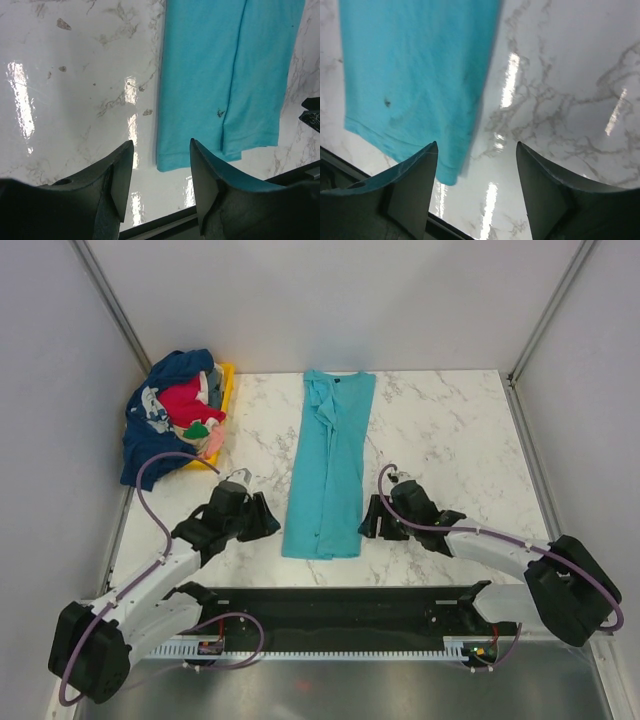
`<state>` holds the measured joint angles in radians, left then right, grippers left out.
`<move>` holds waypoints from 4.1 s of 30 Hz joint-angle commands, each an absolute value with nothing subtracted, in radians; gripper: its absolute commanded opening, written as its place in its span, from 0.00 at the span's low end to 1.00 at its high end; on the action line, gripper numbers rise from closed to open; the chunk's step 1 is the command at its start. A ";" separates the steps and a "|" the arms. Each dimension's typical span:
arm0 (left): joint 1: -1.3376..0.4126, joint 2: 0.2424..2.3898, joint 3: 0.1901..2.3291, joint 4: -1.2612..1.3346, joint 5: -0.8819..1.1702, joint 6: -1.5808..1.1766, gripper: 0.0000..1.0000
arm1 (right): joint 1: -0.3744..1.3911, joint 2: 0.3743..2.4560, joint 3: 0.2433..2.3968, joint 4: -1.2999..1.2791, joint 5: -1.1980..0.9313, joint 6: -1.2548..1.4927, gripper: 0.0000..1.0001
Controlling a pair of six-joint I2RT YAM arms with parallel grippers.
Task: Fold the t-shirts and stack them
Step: Fold the tshirt
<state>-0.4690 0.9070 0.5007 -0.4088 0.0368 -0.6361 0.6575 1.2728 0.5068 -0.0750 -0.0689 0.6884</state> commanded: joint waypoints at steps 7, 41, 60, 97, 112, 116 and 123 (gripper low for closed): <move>-0.477 0.959 0.373 -0.137 0.115 -0.699 0.57 | 0.755 1.299 0.445 0.078 -0.110 0.810 0.58; -0.601 0.951 0.259 -0.090 0.169 -0.770 0.04 | 0.830 1.279 0.347 0.022 -0.034 0.885 0.00; -0.861 0.963 0.727 -0.552 -0.207 -0.783 0.02 | 0.871 1.096 0.641 -0.423 0.242 0.856 0.00; -0.353 1.940 1.632 -0.532 0.147 -0.476 0.02 | 0.443 1.884 1.474 -0.417 0.130 0.448 0.00; -0.256 2.367 2.264 -0.845 0.249 -0.529 0.40 | 0.273 2.217 1.931 -0.483 -0.184 0.453 0.73; -0.259 2.241 2.188 -0.853 0.178 -0.525 0.44 | 0.226 2.104 1.878 -0.496 -0.186 0.434 0.76; -0.291 1.898 1.592 -0.585 0.199 -0.554 0.45 | 0.221 1.809 1.338 -0.272 -0.340 0.485 0.79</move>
